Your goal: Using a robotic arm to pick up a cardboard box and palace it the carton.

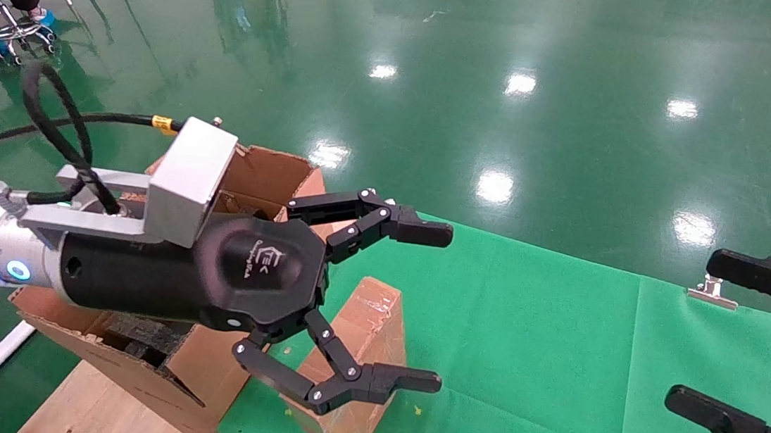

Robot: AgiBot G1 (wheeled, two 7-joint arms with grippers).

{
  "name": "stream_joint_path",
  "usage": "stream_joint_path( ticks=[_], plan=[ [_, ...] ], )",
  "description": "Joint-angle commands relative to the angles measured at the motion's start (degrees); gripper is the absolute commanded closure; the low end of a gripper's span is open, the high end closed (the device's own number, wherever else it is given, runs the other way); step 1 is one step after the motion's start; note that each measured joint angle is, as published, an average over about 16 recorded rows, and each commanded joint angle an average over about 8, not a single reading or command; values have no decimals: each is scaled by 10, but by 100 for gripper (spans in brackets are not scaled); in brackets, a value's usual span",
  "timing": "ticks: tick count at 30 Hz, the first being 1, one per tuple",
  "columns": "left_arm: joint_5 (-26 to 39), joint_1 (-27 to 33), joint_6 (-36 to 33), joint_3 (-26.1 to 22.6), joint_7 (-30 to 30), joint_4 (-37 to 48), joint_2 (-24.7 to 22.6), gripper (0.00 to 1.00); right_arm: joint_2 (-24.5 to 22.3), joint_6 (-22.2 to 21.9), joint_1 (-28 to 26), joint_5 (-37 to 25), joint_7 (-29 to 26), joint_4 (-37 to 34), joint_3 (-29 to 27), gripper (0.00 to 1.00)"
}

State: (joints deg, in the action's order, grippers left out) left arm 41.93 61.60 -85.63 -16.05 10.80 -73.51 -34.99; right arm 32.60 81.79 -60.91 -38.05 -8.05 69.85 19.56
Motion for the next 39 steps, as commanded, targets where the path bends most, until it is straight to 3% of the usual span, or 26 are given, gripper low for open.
stream_joint_path(
  ticks=[1, 14, 16, 22, 23, 29, 39],
  plan=[
    [0, 0, 0, 0, 0, 0, 0, 0, 0, 0, 0, 0, 0, 0, 0, 0],
    [1, 0, 0, 0, 0, 0, 1, 0, 0, 0, 0, 0, 0, 0, 0, 1],
    [4, 1, 1, -1, 1, 0, 2, 0, 0, 0, 0, 0, 0, 0, 0, 19],
    [74, 29, 10, -23, 27, -12, 24, 0, 0, 0, 0, 0, 0, 0, 0, 93],
    [96, 40, 12, -30, 34, -16, 28, 0, 0, 0, 0, 0, 0, 0, 0, 98],
    [196, 92, 13, -66, 67, -32, 40, 0, 0, 0, 0, 0, 0, 0, 0, 100],
    [263, 135, 18, -81, 78, -25, 55, 0, 0, 0, 0, 0, 0, 0, 0, 100]
  ],
)
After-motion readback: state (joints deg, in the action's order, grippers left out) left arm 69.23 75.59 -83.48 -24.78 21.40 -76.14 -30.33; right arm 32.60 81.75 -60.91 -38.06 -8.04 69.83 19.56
